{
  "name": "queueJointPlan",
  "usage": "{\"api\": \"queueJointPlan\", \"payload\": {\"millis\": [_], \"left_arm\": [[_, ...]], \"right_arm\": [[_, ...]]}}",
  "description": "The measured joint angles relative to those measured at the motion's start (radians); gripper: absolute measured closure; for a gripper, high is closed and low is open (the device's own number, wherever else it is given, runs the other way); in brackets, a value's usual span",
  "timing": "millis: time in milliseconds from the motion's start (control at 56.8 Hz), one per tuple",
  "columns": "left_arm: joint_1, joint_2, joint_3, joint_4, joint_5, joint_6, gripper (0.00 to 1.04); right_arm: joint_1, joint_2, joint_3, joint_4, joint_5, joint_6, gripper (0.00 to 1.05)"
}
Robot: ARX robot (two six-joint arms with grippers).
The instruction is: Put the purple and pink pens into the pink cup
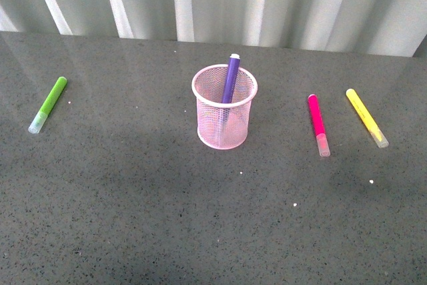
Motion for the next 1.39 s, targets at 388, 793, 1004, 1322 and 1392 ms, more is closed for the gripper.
{"api": "queueJointPlan", "payload": {"millis": [388, 793, 1004, 1322, 1392], "left_arm": [[0.000, -0.140, 0.000, -0.138, 0.000, 0.000, 1.01], [0.000, -0.364, 0.000, -0.365, 0.003, 0.000, 1.01], [0.000, -0.364, 0.000, -0.369, 0.002, 0.000, 0.86], [0.000, -0.364, 0.000, -0.369, 0.002, 0.000, 0.22], [0.000, -0.364, 0.000, -0.369, 0.003, 0.000, 0.08]], "right_arm": [[0.000, 0.000, 0.000, 0.000, 0.000, 0.000, 0.07], [0.000, 0.000, 0.000, 0.000, 0.000, 0.000, 0.07], [0.000, 0.000, 0.000, 0.000, 0.000, 0.000, 0.07], [-0.002, 0.045, 0.037, -0.100, 0.007, 0.023, 0.07], [-0.029, 0.264, 0.159, -0.348, 0.003, 0.049, 0.07]]}}
